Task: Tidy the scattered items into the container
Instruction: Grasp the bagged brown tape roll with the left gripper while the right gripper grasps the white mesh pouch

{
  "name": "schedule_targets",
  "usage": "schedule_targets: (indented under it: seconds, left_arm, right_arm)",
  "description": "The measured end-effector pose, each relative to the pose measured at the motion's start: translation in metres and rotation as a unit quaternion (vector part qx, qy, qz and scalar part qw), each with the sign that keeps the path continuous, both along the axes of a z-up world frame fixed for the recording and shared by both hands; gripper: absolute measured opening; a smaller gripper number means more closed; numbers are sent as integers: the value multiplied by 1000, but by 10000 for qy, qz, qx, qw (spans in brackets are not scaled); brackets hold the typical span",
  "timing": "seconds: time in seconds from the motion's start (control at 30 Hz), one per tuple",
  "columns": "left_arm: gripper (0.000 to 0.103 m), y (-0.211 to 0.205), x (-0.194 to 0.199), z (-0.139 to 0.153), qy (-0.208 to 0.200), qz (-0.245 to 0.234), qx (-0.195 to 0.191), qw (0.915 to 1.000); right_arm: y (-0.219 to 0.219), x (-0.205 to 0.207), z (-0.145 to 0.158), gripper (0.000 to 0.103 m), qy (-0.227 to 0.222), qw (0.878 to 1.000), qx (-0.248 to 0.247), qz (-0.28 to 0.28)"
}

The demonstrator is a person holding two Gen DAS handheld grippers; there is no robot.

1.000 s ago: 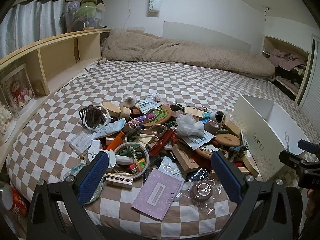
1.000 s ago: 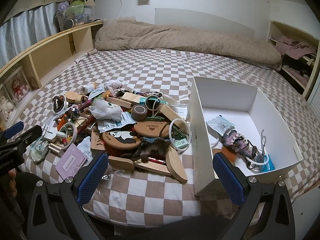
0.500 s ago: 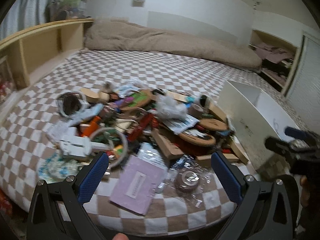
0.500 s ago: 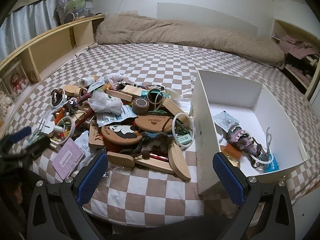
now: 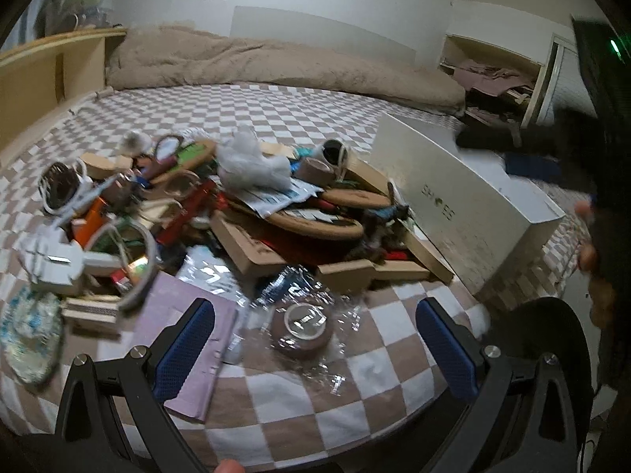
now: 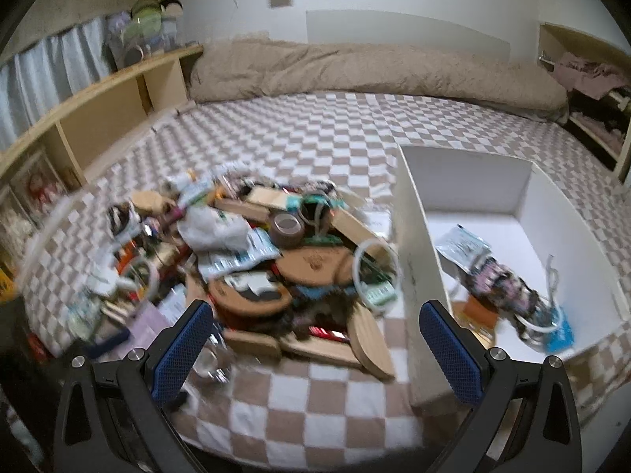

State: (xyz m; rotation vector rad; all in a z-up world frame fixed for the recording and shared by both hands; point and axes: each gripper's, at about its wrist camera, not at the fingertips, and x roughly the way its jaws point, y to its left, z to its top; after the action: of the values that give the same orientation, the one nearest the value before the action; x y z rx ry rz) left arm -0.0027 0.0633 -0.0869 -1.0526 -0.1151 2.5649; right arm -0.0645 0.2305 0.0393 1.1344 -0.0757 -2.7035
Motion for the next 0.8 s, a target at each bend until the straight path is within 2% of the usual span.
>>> schedule_targets:
  seconds: [0.1,0.2,0.27,0.4,0.5,0.63,0.8]
  left_arm:
    - [103,0,0,-6,-54,-30,117,9999]
    - [103,-3,1,-8,-54,-21,192,9998]
    - [103,-5,1,-10,-57,-8,273,9996]
    - [103,-8,-2,-16,-175,43,378,9991]
    - [103,-10,-5,-20,-235,100,441,9987]
    - [103,-11,-8,-26,-241,174,519,9982]
    - [102,-6,-12,-32,-224,125,441,9987]
  right_arm:
    - [-2,-16,2,103,-46,9977,-641,227]
    - [-4,-26,5,103,317,9908,-1286,276]
    - [-14,-36,10,103,536,9907,-1204,334]
    - [-32,-60,16,103,652,9908,-1043,573]
    - [-48,-84,14,103,429,9889,-1034,979]
    - [-64,-104,-6,103,38,9865,-916,1354]
    - [-59,-107,-34,103,-146,9885,-873,1228]
